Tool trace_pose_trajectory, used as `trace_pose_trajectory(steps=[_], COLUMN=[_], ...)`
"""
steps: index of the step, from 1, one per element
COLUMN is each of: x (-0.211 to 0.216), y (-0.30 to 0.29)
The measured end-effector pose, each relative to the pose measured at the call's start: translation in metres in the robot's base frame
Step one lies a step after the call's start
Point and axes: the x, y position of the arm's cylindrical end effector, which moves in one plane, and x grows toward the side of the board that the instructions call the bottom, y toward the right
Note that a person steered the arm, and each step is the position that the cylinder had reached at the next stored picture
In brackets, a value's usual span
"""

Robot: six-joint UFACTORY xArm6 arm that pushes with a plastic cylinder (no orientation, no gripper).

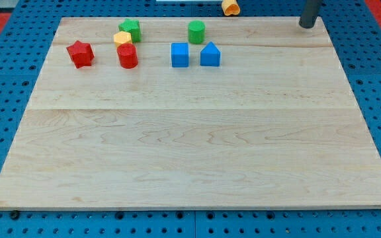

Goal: Push the yellow hexagon to the top left

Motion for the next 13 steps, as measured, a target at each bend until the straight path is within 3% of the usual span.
trace_pose_trajectory(steps=[1, 3, 4, 8, 10, 13], x=[0.0, 0.034, 0.048, 0.058, 0.09, 0.058], y=[0.0, -0.07, -0.16, -0.384, -0.428, -0.453])
